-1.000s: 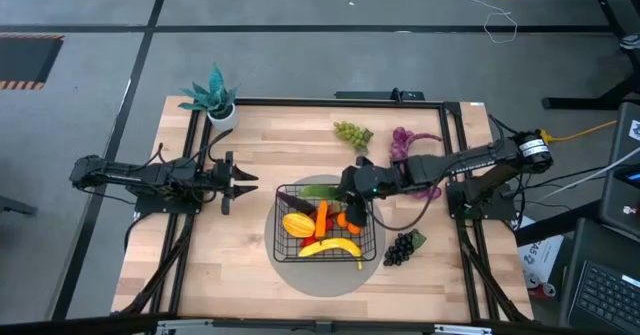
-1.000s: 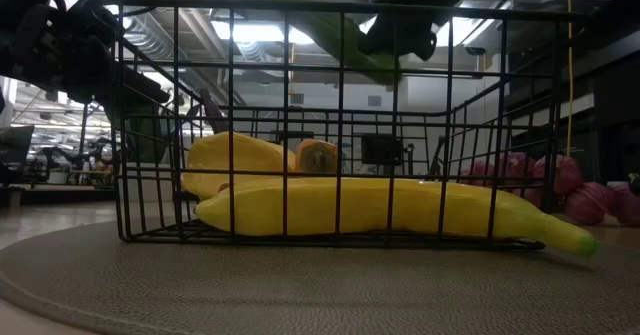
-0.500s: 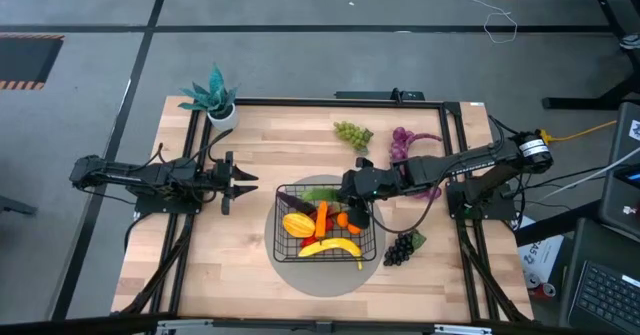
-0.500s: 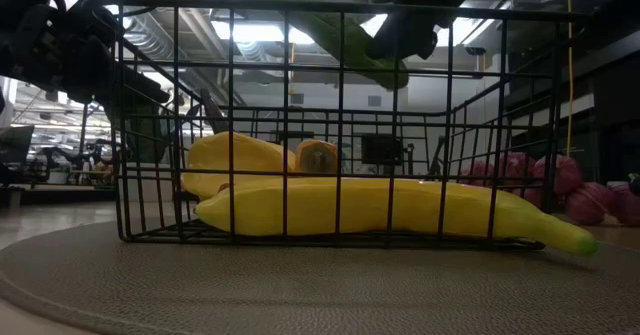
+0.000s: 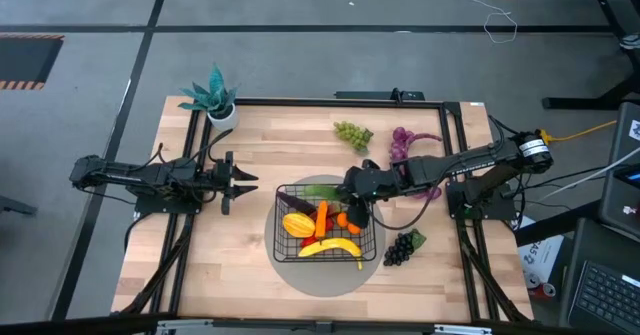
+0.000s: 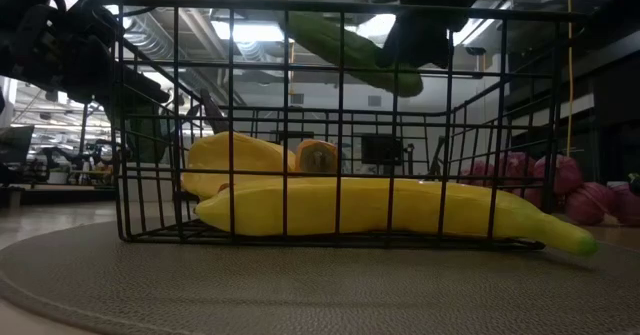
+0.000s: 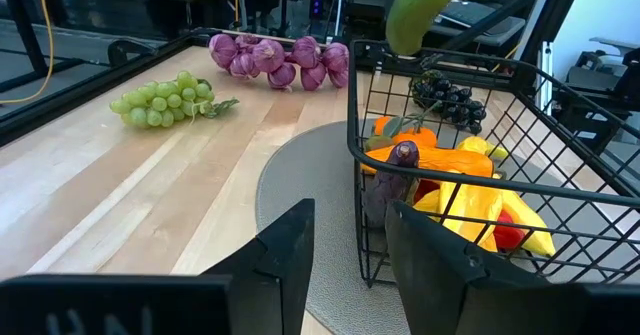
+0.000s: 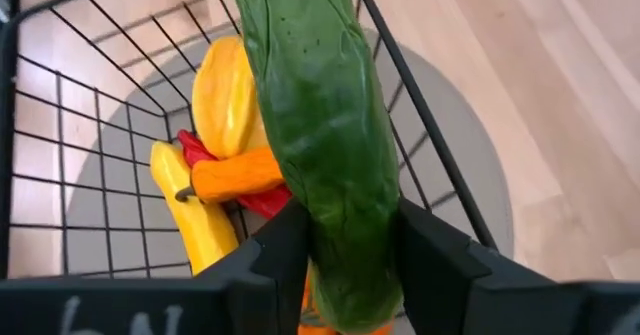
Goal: Build produce basket
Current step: Put the green cucumber into the black wire basket, then put the black grapes into the black wire basket
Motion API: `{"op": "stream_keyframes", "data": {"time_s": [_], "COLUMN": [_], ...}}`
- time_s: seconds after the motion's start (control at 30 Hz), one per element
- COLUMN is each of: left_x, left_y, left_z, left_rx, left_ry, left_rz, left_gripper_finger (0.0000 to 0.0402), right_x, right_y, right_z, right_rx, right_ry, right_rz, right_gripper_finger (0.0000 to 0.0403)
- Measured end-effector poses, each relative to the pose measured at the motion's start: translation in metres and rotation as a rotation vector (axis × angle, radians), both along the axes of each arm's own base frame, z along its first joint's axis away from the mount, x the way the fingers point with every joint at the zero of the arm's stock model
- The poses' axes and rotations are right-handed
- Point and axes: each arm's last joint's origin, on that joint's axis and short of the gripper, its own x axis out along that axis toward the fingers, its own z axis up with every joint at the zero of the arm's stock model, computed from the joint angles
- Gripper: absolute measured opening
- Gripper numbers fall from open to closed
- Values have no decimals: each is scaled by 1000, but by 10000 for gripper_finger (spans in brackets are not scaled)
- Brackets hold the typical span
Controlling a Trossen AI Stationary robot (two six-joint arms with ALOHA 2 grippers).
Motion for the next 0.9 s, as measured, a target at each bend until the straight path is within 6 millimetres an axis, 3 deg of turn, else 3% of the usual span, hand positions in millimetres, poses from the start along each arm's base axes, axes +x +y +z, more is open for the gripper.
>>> {"op": "stream_keyframes", "data": {"time_s": [0.5,0.9], "left_x": [0,0], "left_y": [0,0], "left_z": [0,0], "left_rx": [0,0], "left_ry": [0,0], "left_rz": [0,0], "left_gripper_finger": [121,121], "right_x": [1,1], "right_y": [1,1], "right_z": [-1,-1], "right_rx": [19,16], "right_ry": [-8,-6], "right_rz": [20,23], "right_gripper_finger": [226,234]}}
